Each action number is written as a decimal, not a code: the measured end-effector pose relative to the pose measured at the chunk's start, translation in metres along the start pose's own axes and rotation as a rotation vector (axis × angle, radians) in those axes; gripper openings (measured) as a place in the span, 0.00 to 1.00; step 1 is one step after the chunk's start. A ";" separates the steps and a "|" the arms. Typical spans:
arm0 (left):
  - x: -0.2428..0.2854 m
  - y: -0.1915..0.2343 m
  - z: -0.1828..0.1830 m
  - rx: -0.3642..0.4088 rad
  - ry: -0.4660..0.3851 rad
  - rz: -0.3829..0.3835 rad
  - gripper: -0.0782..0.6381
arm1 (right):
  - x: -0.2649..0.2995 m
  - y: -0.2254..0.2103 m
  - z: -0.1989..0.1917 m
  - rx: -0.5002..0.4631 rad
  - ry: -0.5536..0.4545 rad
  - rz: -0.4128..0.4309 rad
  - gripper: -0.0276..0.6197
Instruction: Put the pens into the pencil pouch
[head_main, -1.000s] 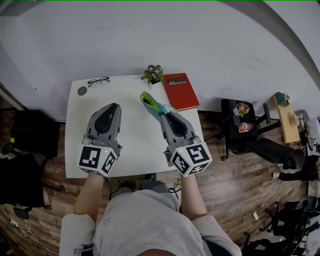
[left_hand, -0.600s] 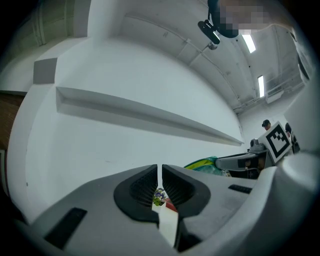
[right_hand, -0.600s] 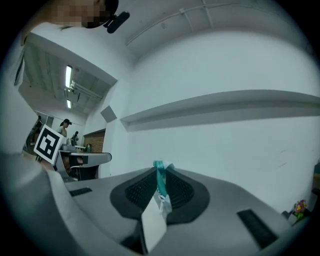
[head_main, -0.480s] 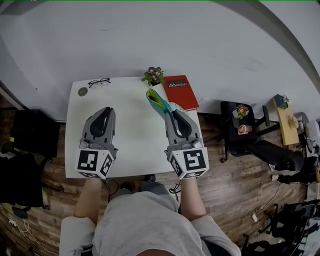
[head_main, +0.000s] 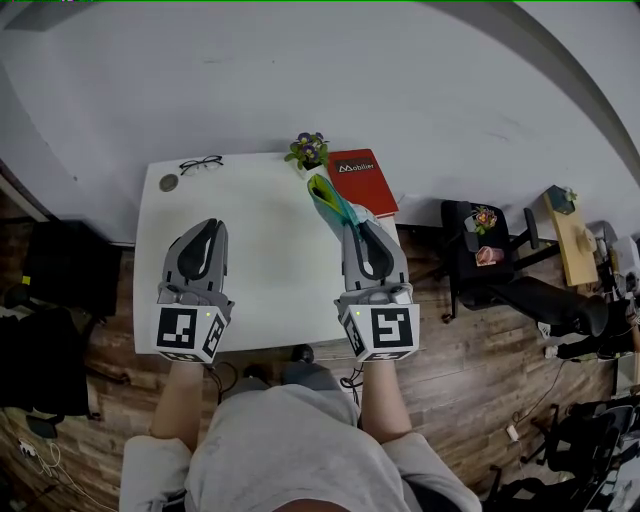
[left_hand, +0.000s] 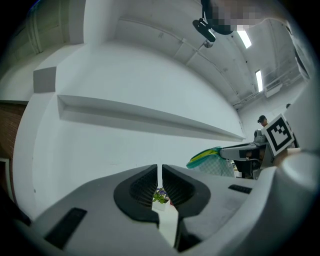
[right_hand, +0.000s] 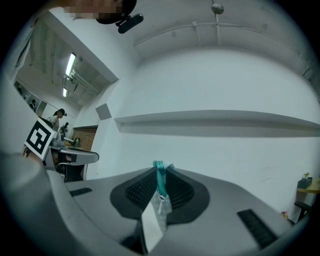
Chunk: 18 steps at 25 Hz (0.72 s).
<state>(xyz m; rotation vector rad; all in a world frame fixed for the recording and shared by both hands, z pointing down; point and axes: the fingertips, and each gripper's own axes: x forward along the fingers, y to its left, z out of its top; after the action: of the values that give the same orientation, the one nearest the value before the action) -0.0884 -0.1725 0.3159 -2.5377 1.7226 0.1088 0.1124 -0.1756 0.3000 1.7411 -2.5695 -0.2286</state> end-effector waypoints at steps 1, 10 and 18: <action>-0.002 0.001 0.001 -0.002 -0.002 0.001 0.18 | -0.003 0.000 0.001 0.000 -0.003 -0.008 0.15; -0.014 -0.001 0.006 -0.001 -0.010 -0.011 0.18 | -0.021 -0.001 0.008 0.013 -0.026 -0.072 0.15; -0.027 -0.002 0.010 0.008 -0.020 -0.027 0.18 | -0.036 0.008 0.012 0.016 -0.032 -0.092 0.15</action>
<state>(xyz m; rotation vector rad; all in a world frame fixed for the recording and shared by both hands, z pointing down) -0.0963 -0.1457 0.3085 -2.5444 1.6781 0.1254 0.1171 -0.1376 0.2915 1.8784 -2.5233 -0.2408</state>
